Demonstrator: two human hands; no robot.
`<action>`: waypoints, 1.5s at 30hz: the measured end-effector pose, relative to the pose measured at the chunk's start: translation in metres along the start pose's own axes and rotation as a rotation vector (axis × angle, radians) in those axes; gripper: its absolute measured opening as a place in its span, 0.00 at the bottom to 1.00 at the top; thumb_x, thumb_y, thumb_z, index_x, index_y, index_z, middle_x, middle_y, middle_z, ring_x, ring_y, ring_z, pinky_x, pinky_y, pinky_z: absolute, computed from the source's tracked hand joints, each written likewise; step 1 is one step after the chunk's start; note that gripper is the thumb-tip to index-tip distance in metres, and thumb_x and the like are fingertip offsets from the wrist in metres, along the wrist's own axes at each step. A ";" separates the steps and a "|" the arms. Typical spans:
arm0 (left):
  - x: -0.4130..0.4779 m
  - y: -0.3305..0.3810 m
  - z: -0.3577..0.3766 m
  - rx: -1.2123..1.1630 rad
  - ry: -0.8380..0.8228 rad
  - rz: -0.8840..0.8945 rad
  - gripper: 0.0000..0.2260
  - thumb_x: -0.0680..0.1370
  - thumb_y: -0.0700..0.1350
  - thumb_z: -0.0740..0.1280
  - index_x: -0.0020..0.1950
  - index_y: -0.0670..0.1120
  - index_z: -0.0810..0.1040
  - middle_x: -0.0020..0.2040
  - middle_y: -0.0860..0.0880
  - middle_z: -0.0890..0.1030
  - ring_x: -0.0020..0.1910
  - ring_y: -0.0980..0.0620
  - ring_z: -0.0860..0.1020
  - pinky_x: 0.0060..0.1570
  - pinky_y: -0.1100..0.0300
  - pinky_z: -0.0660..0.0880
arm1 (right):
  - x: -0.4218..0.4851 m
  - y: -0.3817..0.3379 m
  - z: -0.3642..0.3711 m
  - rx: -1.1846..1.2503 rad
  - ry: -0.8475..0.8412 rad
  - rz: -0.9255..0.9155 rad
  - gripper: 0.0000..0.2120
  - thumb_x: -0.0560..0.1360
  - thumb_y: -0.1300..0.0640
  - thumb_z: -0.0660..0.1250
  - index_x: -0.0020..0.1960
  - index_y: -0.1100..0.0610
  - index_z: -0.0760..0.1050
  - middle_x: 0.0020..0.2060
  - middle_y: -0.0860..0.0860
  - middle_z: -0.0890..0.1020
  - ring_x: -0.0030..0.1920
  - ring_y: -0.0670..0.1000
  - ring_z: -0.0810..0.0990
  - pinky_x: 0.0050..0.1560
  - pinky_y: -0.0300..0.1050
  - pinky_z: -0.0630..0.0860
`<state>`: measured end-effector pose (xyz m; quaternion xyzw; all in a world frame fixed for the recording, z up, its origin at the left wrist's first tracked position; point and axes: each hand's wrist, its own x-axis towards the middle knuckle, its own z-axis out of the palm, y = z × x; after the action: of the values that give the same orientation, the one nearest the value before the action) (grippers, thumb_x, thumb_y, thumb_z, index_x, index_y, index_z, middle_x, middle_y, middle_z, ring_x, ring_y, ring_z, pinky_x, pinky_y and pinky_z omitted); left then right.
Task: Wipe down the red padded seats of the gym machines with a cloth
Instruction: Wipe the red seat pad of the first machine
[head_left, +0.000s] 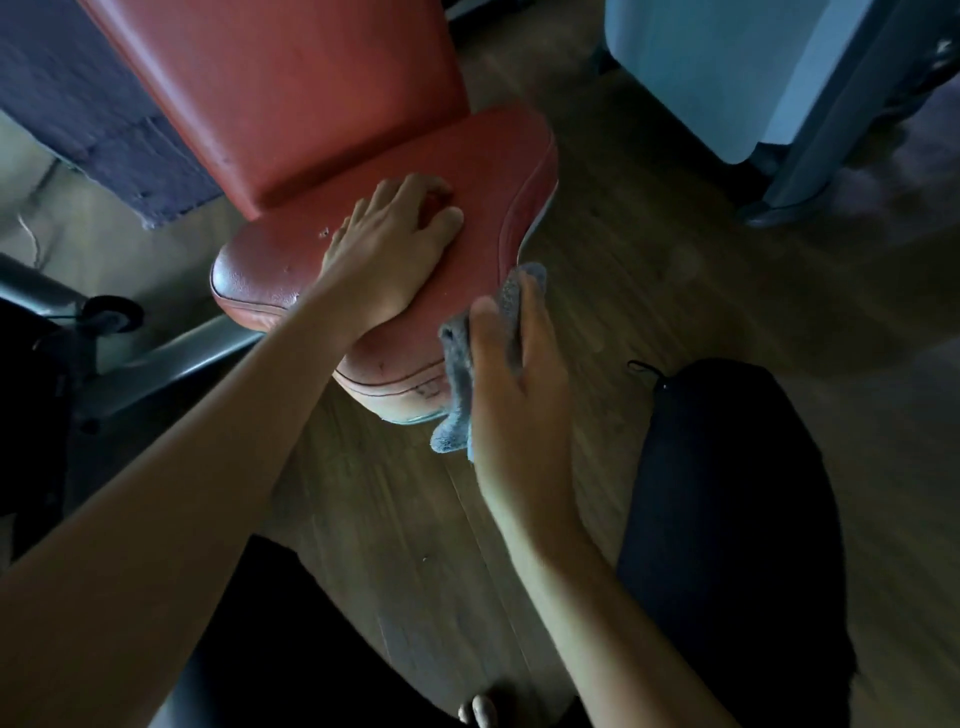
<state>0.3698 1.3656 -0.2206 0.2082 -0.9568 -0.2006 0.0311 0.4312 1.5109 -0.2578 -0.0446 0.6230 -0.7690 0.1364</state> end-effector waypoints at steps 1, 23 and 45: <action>0.000 0.000 0.000 -0.001 -0.002 -0.005 0.17 0.83 0.58 0.57 0.71 0.57 0.69 0.72 0.52 0.69 0.73 0.48 0.64 0.68 0.48 0.59 | 0.010 -0.002 -0.001 -0.005 -0.005 0.021 0.25 0.82 0.46 0.59 0.77 0.50 0.63 0.73 0.45 0.70 0.71 0.40 0.69 0.73 0.44 0.67; 0.002 0.004 0.000 0.018 -0.040 -0.015 0.17 0.83 0.59 0.55 0.72 0.60 0.67 0.73 0.53 0.68 0.73 0.48 0.64 0.70 0.47 0.58 | 0.009 -0.012 -0.009 -0.009 -0.050 0.058 0.21 0.84 0.51 0.58 0.76 0.52 0.65 0.68 0.50 0.75 0.67 0.43 0.74 0.69 0.43 0.71; 0.015 0.005 -0.003 0.031 -0.065 0.060 0.17 0.82 0.58 0.57 0.69 0.54 0.69 0.71 0.50 0.68 0.72 0.45 0.62 0.69 0.42 0.59 | 0.010 -0.008 0.005 -0.046 0.038 0.085 0.24 0.82 0.46 0.57 0.77 0.48 0.64 0.72 0.44 0.71 0.69 0.38 0.70 0.72 0.39 0.65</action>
<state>0.3543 1.3627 -0.2166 0.1734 -0.9660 -0.1916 0.0029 0.4216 1.5047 -0.2502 -0.0067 0.6445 -0.7485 0.1558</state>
